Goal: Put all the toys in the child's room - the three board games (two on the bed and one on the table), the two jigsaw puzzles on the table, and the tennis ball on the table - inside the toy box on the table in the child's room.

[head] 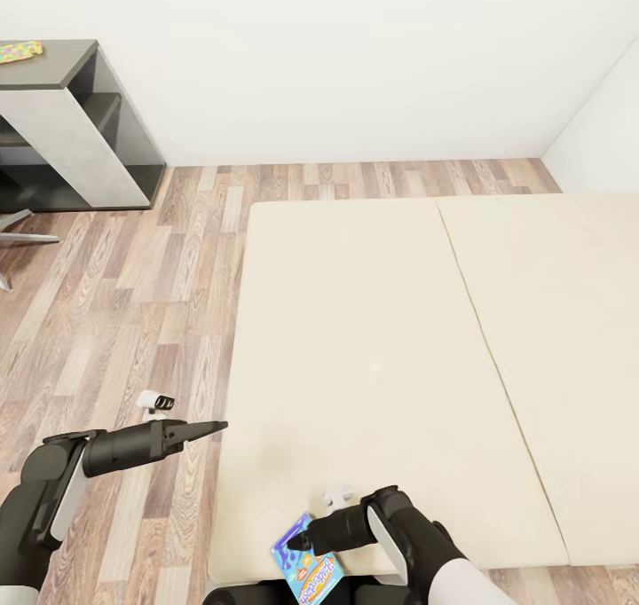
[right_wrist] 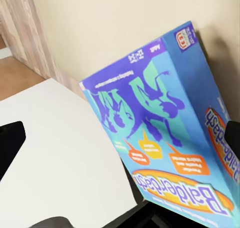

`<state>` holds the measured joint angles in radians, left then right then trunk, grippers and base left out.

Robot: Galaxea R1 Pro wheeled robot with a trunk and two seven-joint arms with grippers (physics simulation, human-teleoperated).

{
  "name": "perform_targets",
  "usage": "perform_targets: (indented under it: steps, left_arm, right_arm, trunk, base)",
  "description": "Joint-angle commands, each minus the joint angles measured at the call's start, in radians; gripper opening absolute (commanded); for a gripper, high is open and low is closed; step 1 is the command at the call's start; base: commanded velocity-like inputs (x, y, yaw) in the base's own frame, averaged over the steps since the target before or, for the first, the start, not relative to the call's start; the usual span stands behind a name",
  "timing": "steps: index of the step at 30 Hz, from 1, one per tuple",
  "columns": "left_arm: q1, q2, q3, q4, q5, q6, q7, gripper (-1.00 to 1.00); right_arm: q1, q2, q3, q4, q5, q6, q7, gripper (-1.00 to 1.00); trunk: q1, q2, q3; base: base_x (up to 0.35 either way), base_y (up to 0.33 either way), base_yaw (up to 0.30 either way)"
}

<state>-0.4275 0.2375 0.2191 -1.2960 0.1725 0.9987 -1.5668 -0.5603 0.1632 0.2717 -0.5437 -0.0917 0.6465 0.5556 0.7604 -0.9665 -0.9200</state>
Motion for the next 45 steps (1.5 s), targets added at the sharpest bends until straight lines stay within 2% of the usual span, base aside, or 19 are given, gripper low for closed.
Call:
perform_targets:
  steps: [1, 13, 25, 34, 45]
  left_arm:
    - [0.000, 0.000, 0.001, 0.000, -0.001, 0.011, -0.004, 1.00]
    - [0.000, 0.000, 0.002, 0.000, -0.001, 0.011, -0.004, 1.00]
    - [0.000, 0.000, 0.001, 0.000, 0.001, 0.011, -0.004, 1.00]
    - [0.000, 0.000, 0.002, 0.000, 0.000, 0.011, -0.004, 1.00]
    - [0.000, 0.000, 0.002, 0.000, -0.001, 0.011, -0.004, 1.00]
  right_arm:
    - [0.000, -0.001, 0.003, -0.003, -0.010, 0.009, -0.003, 1.00]
    - [-0.002, -0.012, 0.004, -0.099, -0.011, 0.022, 0.000, 1.00]
    - [-0.003, -0.063, 0.006, -0.128, -0.029, 0.025, 0.028, 1.00]
    - [-0.002, -0.100, 0.006, -0.130, -0.036, 0.025, 0.090, 1.00]
    - [0.010, -0.167, 0.008, -0.130, -0.035, 0.022, 0.204, 1.00]
  trunk:
    - [0.000, -0.001, -0.001]
    - [0.000, -0.001, -0.001]
    - [0.000, -0.001, -0.001]
    - [0.000, -0.001, -0.001]
    - [0.000, -0.001, -0.001]
  base:
    - [0.000, 0.000, 0.000]
    - [0.000, 0.000, 0.000]
    - [0.000, 0.000, 0.000]
    - [0.000, 0.000, 0.000]
    - [0.000, 0.000, 0.000]
